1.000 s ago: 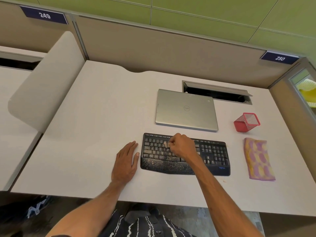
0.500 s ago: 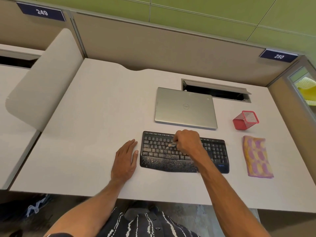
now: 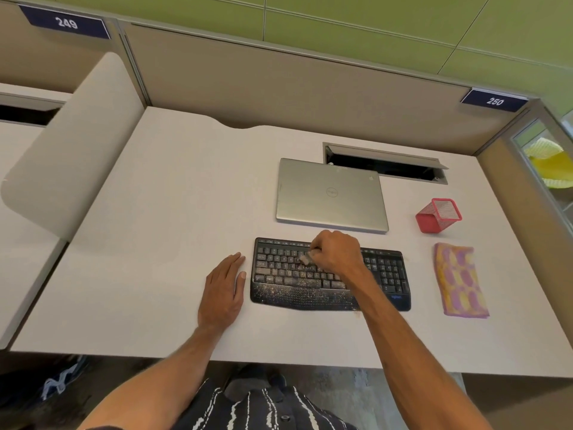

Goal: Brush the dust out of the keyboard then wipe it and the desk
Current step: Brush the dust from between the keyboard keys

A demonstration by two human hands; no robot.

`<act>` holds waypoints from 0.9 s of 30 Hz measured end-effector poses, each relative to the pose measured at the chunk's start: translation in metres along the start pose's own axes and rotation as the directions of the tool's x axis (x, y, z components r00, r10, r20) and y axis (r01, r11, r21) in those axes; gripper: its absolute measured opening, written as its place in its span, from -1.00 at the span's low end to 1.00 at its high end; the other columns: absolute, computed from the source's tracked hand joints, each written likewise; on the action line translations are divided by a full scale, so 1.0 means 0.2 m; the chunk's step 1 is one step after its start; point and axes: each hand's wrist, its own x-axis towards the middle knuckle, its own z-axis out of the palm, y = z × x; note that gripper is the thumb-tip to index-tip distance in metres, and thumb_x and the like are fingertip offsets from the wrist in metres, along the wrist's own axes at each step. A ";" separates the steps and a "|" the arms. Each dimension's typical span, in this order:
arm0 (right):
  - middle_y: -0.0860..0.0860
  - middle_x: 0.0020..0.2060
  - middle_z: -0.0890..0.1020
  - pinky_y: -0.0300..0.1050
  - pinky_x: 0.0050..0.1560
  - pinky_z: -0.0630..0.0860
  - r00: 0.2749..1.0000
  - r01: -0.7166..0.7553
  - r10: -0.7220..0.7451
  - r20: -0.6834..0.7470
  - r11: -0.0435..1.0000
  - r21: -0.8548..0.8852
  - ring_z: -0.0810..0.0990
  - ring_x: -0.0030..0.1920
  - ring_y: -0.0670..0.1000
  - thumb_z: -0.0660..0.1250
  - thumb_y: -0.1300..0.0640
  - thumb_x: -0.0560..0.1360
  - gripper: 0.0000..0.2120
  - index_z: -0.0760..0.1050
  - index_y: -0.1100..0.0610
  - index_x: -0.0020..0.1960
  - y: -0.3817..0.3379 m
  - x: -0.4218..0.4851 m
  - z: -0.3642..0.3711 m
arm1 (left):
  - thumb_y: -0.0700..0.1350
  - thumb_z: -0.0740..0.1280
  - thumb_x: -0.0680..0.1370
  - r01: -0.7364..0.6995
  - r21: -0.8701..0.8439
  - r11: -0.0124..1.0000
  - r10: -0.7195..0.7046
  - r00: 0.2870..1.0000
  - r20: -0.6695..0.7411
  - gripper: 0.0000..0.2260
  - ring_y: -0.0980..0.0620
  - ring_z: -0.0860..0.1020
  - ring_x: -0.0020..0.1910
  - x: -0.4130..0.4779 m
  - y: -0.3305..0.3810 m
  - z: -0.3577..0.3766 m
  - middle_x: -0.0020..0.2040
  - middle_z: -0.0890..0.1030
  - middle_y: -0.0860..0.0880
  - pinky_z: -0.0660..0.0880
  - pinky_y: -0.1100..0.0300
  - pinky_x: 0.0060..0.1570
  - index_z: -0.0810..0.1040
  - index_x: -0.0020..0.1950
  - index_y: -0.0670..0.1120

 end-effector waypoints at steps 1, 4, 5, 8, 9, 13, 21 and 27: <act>-0.15 -0.21 0.72 -0.22 -0.19 0.48 1.000 -0.004 0.005 -0.011 0.999 0.046 0.58 -0.30 -0.18 0.43 0.02 0.57 -0.87 0.72 -0.03 0.07 -0.01 0.00 0.00 | 0.07 0.09 0.81 -0.001 -0.002 1.000 0.001 1.000 0.000 -0.57 0.13 0.30 0.66 0.00 0.00 0.00 0.65 0.41 0.12 0.23 0.06 0.66 0.42 0.66 0.05; -0.14 -0.20 0.72 -0.20 -0.18 0.51 0.999 -0.027 0.031 -0.039 0.995 0.091 0.53 -0.33 -0.20 0.37 0.09 0.59 -0.84 0.72 -0.01 0.08 -0.03 0.00 0.04 | 0.07 0.09 0.81 -0.005 0.002 1.000 0.005 1.000 -0.001 -0.57 0.13 0.30 0.66 0.00 0.00 0.00 0.65 0.41 0.12 0.24 0.05 0.66 0.42 0.66 0.05; -0.14 -0.20 0.72 -0.20 -0.17 0.53 0.999 -0.038 0.041 -0.031 0.995 0.089 0.53 -0.34 -0.19 0.36 0.11 0.60 -0.83 0.72 -0.01 0.09 -0.03 -0.01 0.06 | 0.07 0.09 0.81 -0.005 0.004 1.000 0.005 1.000 -0.002 -0.57 0.13 0.30 0.66 0.00 0.00 0.00 0.65 0.41 0.12 0.24 0.05 0.66 0.42 0.66 0.05; -0.13 -0.25 0.70 -0.16 -0.17 0.59 0.998 -0.060 0.061 -0.016 0.995 0.077 0.58 -0.33 -0.13 0.37 0.10 0.59 -0.84 0.71 0.01 0.08 -0.03 -0.04 0.10 | 0.07 0.10 0.81 -0.007 0.006 1.000 0.007 1.000 -0.004 -0.58 0.14 0.30 0.66 0.00 -0.01 0.00 0.64 0.41 0.12 0.24 0.04 0.66 0.42 0.66 0.05; -0.13 -0.27 0.69 -0.18 -0.21 0.57 0.998 -0.060 0.060 -0.007 0.996 0.073 0.56 -0.36 -0.13 0.38 0.09 0.59 -0.85 0.72 0.01 0.07 -0.03 -0.04 0.11 | 0.06 0.10 0.81 -0.003 0.007 1.000 0.003 1.000 -0.004 -0.58 0.13 0.30 0.66 0.00 -0.01 0.00 0.64 0.41 0.12 0.25 0.04 0.66 0.42 0.66 0.05; -0.17 -0.33 0.68 -0.29 -0.38 0.40 0.997 -0.076 0.075 0.018 0.993 0.092 0.55 -0.42 -0.18 0.41 0.09 0.55 -0.88 0.74 0.00 -0.02 -0.02 -0.04 0.11 | 0.06 0.09 0.81 0.003 0.006 1.000 -0.003 1.000 -0.004 -0.57 0.13 0.30 0.66 0.00 0.00 0.00 0.64 0.41 0.11 0.24 0.05 0.66 0.42 0.66 0.04; -0.16 -0.31 0.69 -0.23 -0.32 0.52 0.996 -0.094 0.093 0.017 0.991 0.091 0.57 -0.40 -0.16 0.38 0.15 0.55 -0.85 0.73 0.01 -0.03 -0.02 -0.03 0.13 | 0.08 0.07 0.81 0.011 0.008 1.000 -0.011 1.000 0.005 -0.56 0.14 0.29 0.67 0.01 0.00 0.00 0.65 0.41 0.12 0.24 0.04 0.67 0.41 0.67 0.05; -0.17 -0.33 0.67 -0.26 -0.32 0.47 0.994 -0.101 0.105 -0.035 0.990 0.102 0.55 -0.40 -0.18 0.37 0.10 0.57 -0.86 0.72 0.01 -0.01 -0.02 0.00 0.10 | 0.09 0.06 0.81 0.014 0.009 1.000 -0.014 1.000 0.009 -0.56 0.14 0.29 0.67 0.01 0.00 0.00 0.65 0.40 0.12 0.23 0.05 0.67 0.40 0.68 0.05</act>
